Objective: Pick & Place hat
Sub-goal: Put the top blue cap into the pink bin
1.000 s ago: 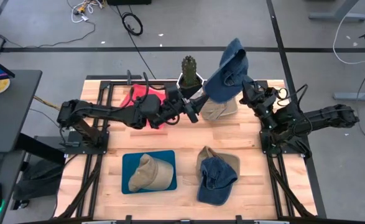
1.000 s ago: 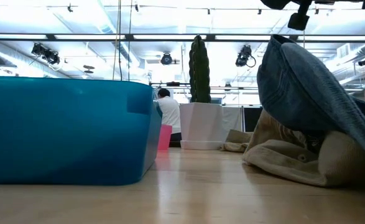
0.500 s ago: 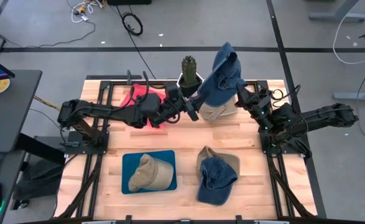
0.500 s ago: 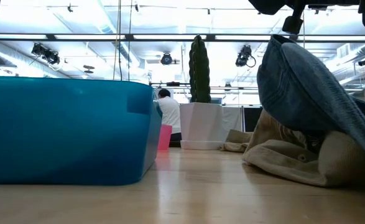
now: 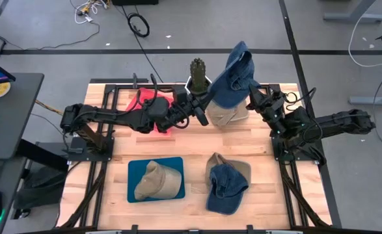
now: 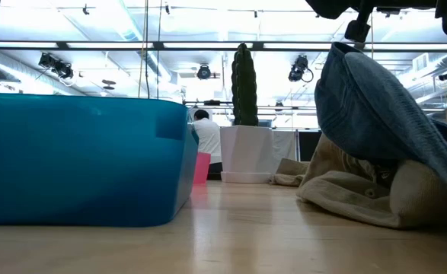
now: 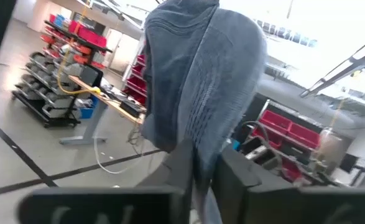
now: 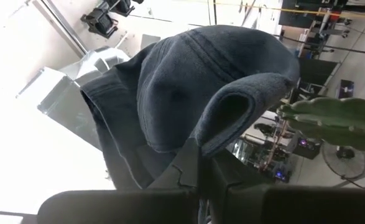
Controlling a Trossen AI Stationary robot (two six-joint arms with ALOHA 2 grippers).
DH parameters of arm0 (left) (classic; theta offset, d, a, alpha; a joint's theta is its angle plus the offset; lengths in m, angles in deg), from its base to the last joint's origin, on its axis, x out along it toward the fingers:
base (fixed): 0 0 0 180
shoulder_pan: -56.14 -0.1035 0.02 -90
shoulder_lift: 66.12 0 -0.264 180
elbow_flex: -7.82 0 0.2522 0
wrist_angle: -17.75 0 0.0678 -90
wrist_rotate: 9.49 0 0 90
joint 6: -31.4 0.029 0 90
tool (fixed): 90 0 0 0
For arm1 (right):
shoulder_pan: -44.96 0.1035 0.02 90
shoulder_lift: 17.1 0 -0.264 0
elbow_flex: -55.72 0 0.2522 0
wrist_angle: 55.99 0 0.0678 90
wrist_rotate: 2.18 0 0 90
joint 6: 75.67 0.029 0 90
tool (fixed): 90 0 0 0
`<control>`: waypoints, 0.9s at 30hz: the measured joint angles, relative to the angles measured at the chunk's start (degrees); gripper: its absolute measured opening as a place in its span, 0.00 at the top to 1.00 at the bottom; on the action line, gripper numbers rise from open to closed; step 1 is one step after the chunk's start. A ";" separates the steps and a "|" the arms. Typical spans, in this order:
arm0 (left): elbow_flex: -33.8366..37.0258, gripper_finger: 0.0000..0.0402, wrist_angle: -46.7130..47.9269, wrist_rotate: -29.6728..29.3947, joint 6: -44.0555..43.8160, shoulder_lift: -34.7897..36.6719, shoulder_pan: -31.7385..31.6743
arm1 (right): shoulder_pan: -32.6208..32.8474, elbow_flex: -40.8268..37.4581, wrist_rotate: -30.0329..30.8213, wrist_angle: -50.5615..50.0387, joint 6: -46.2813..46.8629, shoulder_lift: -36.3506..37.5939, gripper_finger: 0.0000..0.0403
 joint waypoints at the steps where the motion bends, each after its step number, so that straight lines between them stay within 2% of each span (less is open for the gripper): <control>1: 0.00 0.93 0.13 -0.18 1.06 0.00 -0.04 | -0.20 0.00 -0.15 0.17 0.01 0.02 0.99; 4: 0.00 0.97 0.18 -0.33 2.59 0.00 -0.11 | -0.61 0.00 -0.31 0.31 0.45 0.03 0.99; 10: 0.00 0.94 0.07 0.31 2.68 0.03 -0.42 | -0.91 0.00 -0.96 0.20 0.40 0.00 0.96; 20: 0.00 0.97 0.39 0.38 4.69 1.42 -0.68 | -0.89 0.00 -11.14 -0.26 -1.49 -0.04 0.56; 24: 0.00 0.97 0.13 0.43 10.71 3.90 -0.78 | -0.89 0.00 -16.26 -1.63 -1.57 -0.04 0.42; 27: 0.00 0.97 -0.28 0.43 16.45 6.51 -0.75 | -0.89 0.00 -19.42 -3.30 -1.55 -0.07 0.35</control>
